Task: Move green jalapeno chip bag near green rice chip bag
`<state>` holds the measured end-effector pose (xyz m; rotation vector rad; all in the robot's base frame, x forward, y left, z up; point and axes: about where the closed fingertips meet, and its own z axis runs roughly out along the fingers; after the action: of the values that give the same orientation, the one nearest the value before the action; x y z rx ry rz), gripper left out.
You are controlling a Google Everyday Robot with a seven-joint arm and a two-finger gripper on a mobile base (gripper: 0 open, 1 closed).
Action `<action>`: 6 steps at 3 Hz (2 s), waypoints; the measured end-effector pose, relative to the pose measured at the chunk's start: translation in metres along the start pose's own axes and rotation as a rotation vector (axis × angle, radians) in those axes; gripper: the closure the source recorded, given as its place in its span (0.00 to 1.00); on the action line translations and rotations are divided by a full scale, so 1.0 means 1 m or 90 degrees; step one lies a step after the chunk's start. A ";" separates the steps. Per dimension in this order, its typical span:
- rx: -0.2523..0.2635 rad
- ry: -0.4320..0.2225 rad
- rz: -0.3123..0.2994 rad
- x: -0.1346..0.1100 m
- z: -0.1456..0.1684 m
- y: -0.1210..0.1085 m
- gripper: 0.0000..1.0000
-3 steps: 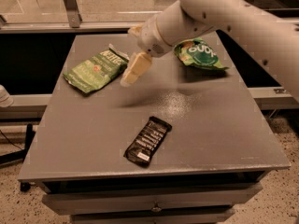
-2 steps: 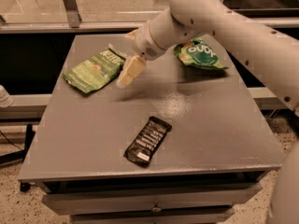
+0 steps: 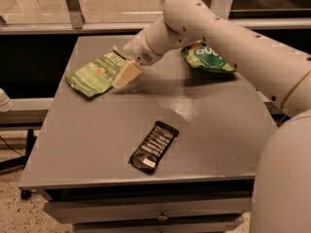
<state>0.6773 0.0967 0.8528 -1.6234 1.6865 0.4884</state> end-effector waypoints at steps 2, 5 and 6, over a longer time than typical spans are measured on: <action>-0.018 0.013 0.034 0.001 0.012 0.017 0.72; 0.152 0.043 0.024 -0.007 -0.162 -0.023 1.00; 0.235 0.081 0.045 0.028 -0.238 -0.031 1.00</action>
Offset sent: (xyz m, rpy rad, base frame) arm -0.0222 0.0077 -0.0112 -0.0125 0.0760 -0.0285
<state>0.6518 -0.0960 0.9959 -1.3519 1.8075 0.0962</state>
